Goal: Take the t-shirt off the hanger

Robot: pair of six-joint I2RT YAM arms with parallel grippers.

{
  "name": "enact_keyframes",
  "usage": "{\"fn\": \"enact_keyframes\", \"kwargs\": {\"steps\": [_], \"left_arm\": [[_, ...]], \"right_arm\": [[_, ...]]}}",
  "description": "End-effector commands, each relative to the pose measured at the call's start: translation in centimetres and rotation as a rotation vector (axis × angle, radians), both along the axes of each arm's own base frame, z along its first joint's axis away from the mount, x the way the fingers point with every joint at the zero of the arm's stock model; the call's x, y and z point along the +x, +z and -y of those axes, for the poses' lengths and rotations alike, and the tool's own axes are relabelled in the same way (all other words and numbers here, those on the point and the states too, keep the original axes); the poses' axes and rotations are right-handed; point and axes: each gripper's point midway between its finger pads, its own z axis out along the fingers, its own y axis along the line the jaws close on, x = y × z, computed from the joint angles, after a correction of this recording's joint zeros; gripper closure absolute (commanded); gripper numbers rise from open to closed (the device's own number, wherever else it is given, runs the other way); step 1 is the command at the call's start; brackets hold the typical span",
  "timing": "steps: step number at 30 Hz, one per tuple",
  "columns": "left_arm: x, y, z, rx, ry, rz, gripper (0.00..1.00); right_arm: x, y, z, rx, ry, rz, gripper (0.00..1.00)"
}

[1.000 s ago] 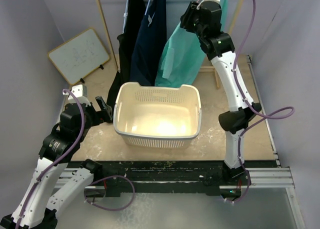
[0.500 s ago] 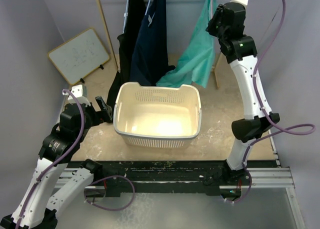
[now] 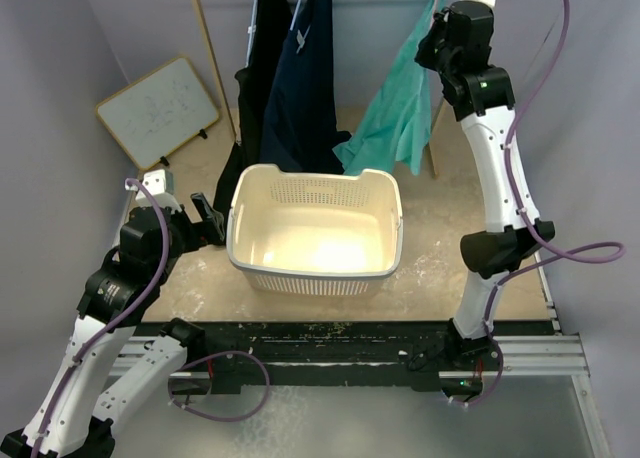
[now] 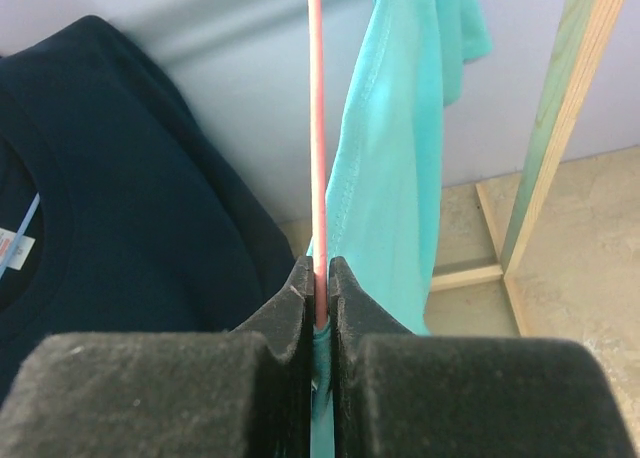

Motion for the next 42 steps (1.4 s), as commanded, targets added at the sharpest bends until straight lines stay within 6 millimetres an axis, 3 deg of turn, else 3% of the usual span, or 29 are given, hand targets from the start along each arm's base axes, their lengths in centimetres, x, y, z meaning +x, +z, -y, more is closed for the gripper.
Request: {"fn": "enact_keyframes", "kwargs": {"steps": [1, 5, 9, 17, 25, 36, 39, 42], "left_arm": [[0.3, 0.8, 0.2, 0.000, -0.012, 0.035, 0.01], [0.2, 1.4, 0.4, -0.003, -0.040, 0.069, 0.01], [-0.2, 2.1, 0.6, -0.040, -0.055, 0.140, 0.01], [-0.4, 2.7, 0.5, -0.052, -0.061, 0.203, 0.01], [-0.1, 2.5, 1.1, -0.033, -0.096, 0.177, 0.01], [-0.8, 3.7, 2.8, -0.069, -0.209, 0.254, 0.01], [-0.9, 3.9, 2.8, -0.074, -0.210, 0.259, 0.01], [-0.9, 3.9, 2.9, -0.074, -0.213, 0.260, 0.01]], "right_arm": [[-1.0, 3.7, 0.9, -0.024, -0.007, 0.095, 1.00], [-1.7, 5.7, 1.4, -0.077, -0.006, 0.147, 1.00], [-2.9, 9.2, 1.7, -0.132, 0.012, 0.243, 1.00], [-7.9, 17.1, 1.3, -0.123, 0.095, 0.458, 1.00], [-11.3, 18.7, 0.9, -0.096, 0.156, 0.485, 1.00], [-17.7, 17.8, -3.4, 0.005, 0.462, 0.431, 1.00], [-20.3, 19.1, -3.4, 0.002, 0.495, 0.471, 1.00], [-23.3, 21.6, -3.0, -0.012, 0.514, 0.565, 1.00]]}}
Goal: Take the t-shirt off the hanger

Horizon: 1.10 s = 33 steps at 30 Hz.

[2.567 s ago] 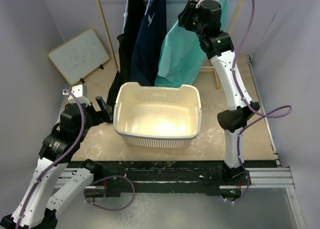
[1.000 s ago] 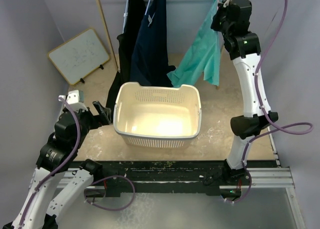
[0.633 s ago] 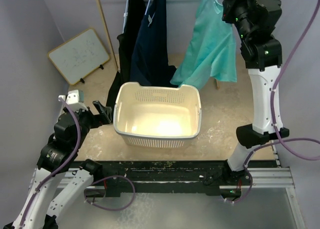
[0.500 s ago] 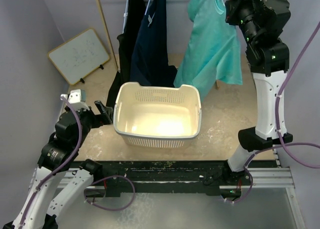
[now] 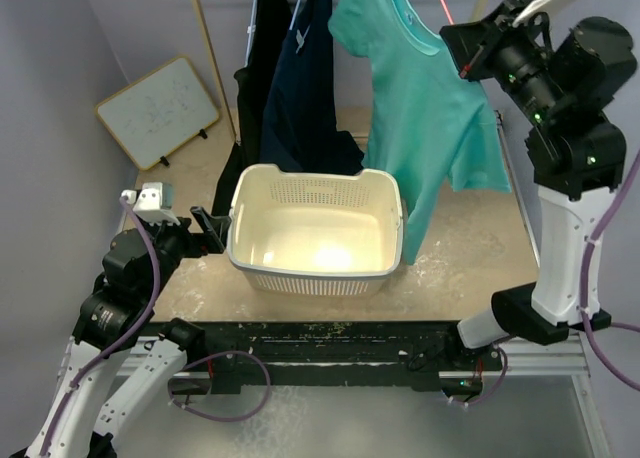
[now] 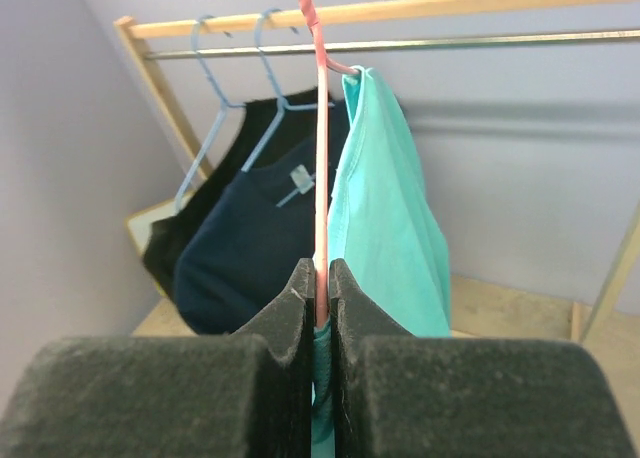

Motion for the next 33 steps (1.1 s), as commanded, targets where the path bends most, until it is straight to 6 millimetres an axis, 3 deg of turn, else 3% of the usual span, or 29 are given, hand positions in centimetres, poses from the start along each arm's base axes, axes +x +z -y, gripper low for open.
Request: {"fn": "enact_keyframes", "kwargs": {"steps": [1, 8, 14, 16, 23, 26, 29, 30, 31, 33], "left_arm": [[0.2, 1.5, 0.5, -0.017, -0.025, 0.062, 0.01], [0.2, 1.4, 0.5, -0.015, -0.026, 0.061, 0.01], [0.0, 1.6, 0.3, -0.017, -0.020, 0.072, 0.01], [-0.1, 1.7, 0.2, -0.018, -0.019, 0.077, 0.01], [-0.2, 1.9, 0.2, -0.019, -0.020, 0.089, 0.01], [-0.2, 1.9, 0.1, -0.019, -0.019, 0.089, 0.01], [-0.4, 2.0, 0.0, -0.019, -0.015, 0.091, 0.01], [-0.4, 2.1, -0.1, -0.020, -0.013, 0.095, 0.01], [-0.5, 2.1, -0.1, -0.020, -0.012, 0.098, 0.01], [-0.6, 2.2, -0.1, -0.020, -0.016, 0.107, 0.01]], "right_arm": [[-7.4, 7.8, 0.0, 0.048, 0.099, 0.276, 1.00], [-14.4, 13.5, -2.0, 0.088, 0.320, 0.497, 1.00], [-20.8, 17.7, -1.4, 0.168, 0.400, 0.688, 0.99], [-21.9, 18.4, -1.5, 0.182, 0.430, 0.720, 0.99], [-23.1, 19.7, -1.3, 0.223, 0.458, 0.772, 0.99], [-22.5, 19.4, -1.7, 0.230, 0.480, 0.749, 0.99], [-21.1, 17.5, -2.3, 0.201, 0.482, 0.687, 0.99], [-19.6, 15.8, -2.6, 0.181, 0.469, 0.635, 0.99], [-20.3, 15.3, -2.3, 0.167, 0.455, 0.635, 0.99], [-18.9, 12.1, -2.4, 0.116, 0.423, 0.568, 0.99]]}}
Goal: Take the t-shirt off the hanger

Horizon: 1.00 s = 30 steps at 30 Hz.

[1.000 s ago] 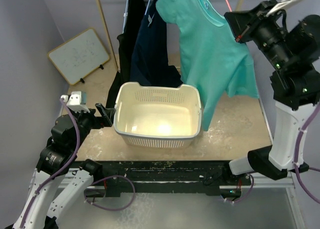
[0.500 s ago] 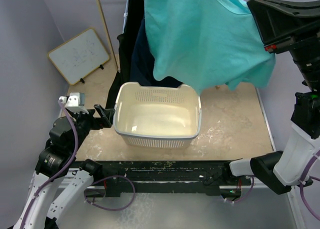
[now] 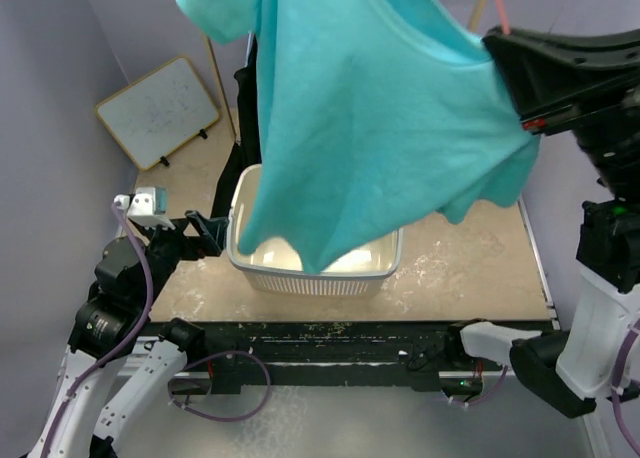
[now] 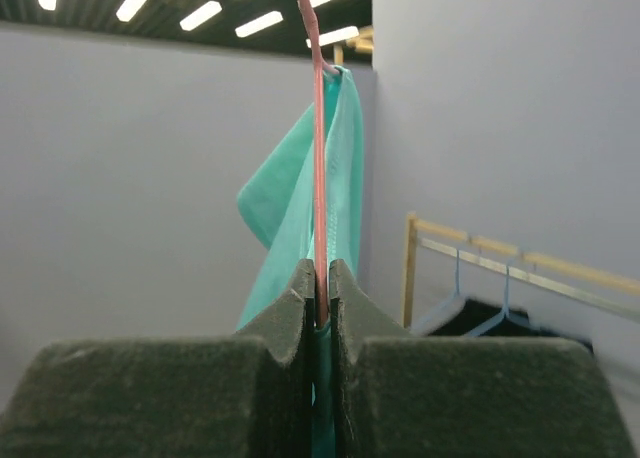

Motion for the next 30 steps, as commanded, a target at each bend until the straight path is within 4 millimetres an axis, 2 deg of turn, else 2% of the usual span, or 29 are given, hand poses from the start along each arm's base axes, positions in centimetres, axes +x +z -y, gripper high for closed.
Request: {"fn": "enact_keyframes", "kwargs": {"steps": [1, 5, 7, 9, 11, 14, 18, 22, 24, 26, 30], "left_arm": [[0.0, 1.5, 0.0, -0.003, -0.011, 0.076, 0.01], [-0.5, 2.3, 1.0, 0.009, -0.088, 0.118, 0.01], [-1.0, 3.0, 1.8, 0.021, -0.146, 0.157, 0.00], [-1.6, 4.2, 2.6, 0.023, -0.206, 0.203, 0.05], [-2.2, 5.6, 3.4, 0.021, -0.264, 0.245, 0.12], [-3.0, 8.5, 4.3, 0.030, -0.338, 0.296, 0.17], [-3.7, 12.9, 5.2, 0.055, -0.411, 0.354, 0.16], [-4.2, 16.2, 5.6, 0.081, -0.450, 0.404, 0.16], [-4.6, 17.5, 5.5, 0.087, -0.454, 0.429, 0.16], [-5.0, 18.5, 5.3, 0.091, -0.454, 0.449, 0.16], [-5.9, 20.3, 4.9, 0.101, -0.451, 0.500, 0.15]], "right_arm": [[1.2, -4.5, 0.3, -0.081, -0.081, -0.040, 0.99], [3.6, -11.3, 1.0, -0.157, -0.179, -0.177, 1.00], [4.0, -13.7, 1.1, -0.181, -0.194, -0.209, 1.00], [4.6, -15.0, 1.1, -0.197, -0.211, -0.227, 1.00], [4.9, -14.8, 1.0, -0.204, -0.210, -0.220, 1.00], [5.4, -13.5, 0.4, -0.211, -0.188, -0.193, 1.00], [6.6, -11.0, -0.8, -0.241, -0.146, -0.132, 1.00], [8.3, -8.8, -2.5, -0.312, -0.090, -0.037, 1.00], [8.5, -7.7, -3.5, -0.344, -0.037, 0.010, 1.00], [8.2, -7.9, -4.6, -0.392, 0.043, 0.030, 1.00], [6.3, -10.8, -5.9, -0.449, 0.189, 0.058, 0.99]]}}
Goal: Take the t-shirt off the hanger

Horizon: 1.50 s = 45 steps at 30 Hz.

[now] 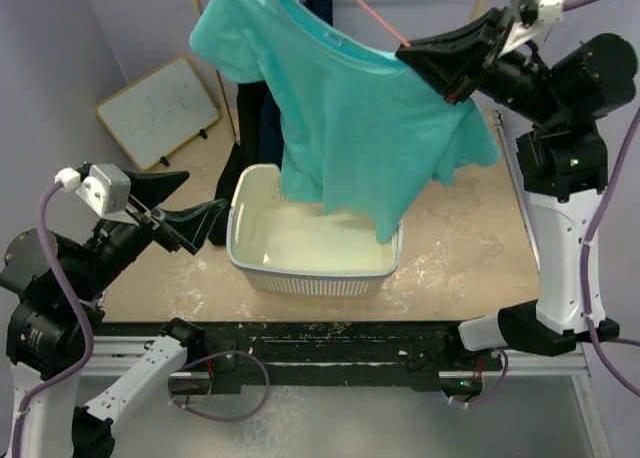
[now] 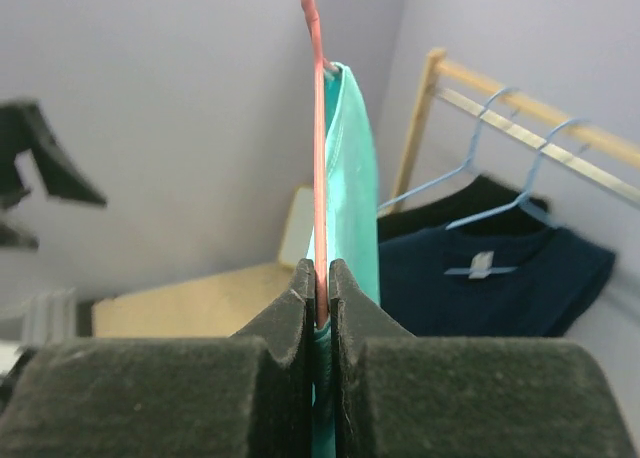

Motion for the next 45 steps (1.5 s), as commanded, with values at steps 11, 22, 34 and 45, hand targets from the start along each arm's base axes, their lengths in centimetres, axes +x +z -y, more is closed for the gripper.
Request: {"fn": "enact_keyframes", "kwargs": {"steps": [11, 22, 34, 45], "left_arm": [[-0.6, 5.5, 2.7, 0.055, -0.164, 0.136, 0.06], [5.2, 6.5, 6.6, 0.184, -0.256, 0.231, 0.01], [4.0, 5.2, 7.9, 0.223, -0.379, 0.262, 0.00], [5.2, 2.0, 10.3, 0.242, -0.521, 0.202, 0.16]], "right_arm": [[-8.3, -7.9, 0.0, -0.020, 0.173, -0.056, 0.99], [-6.6, -11.8, -1.0, -0.040, 0.232, -0.247, 1.00], [-6.7, -14.4, -1.5, -0.080, 0.291, -0.303, 1.00], [-8.1, -14.5, -1.9, -0.086, 0.392, -0.308, 0.99]]}}
